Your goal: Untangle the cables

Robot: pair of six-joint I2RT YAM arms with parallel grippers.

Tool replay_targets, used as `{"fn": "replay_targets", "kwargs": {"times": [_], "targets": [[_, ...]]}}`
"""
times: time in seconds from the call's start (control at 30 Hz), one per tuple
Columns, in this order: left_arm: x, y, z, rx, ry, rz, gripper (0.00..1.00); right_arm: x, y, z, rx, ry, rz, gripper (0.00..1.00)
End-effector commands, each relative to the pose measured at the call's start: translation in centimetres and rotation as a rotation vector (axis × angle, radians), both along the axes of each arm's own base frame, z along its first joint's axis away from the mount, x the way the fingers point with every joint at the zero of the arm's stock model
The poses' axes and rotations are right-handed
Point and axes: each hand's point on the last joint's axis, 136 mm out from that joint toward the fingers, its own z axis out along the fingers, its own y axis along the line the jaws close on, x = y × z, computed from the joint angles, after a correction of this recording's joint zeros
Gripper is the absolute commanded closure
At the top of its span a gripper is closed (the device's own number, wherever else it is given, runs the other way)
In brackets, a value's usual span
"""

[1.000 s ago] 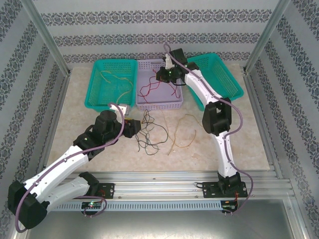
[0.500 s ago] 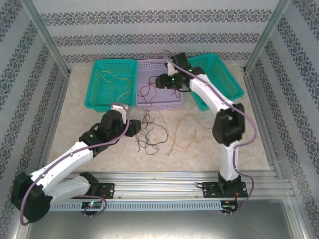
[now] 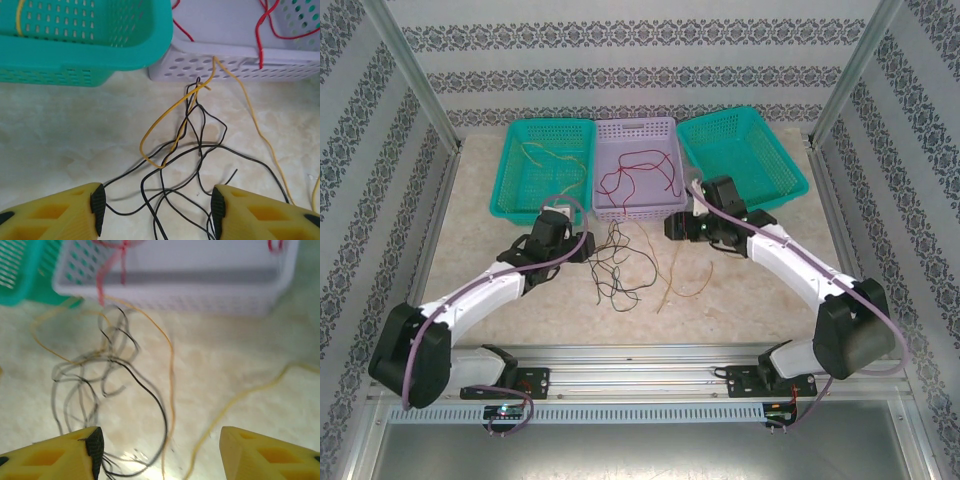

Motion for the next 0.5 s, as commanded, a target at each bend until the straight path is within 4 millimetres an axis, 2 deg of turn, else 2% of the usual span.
{"fn": "replay_targets", "kwargs": {"times": [0.0,0.2,0.47], "targets": [[1.8,-0.7,0.6,-0.029,-0.042,0.001,0.42,0.3,0.3,1.8,0.053,-0.091,-0.018,0.37],[3.7,0.0,-1.1,0.024,-0.018,0.027,0.43,-0.9,1.1,0.7,0.064,-0.073,0.013,0.37],[5.8,-0.4,-2.6,0.038,-0.016,0.031,0.61,-1.9,2.2,-0.9,0.083,-0.05,0.042,0.38]]}}
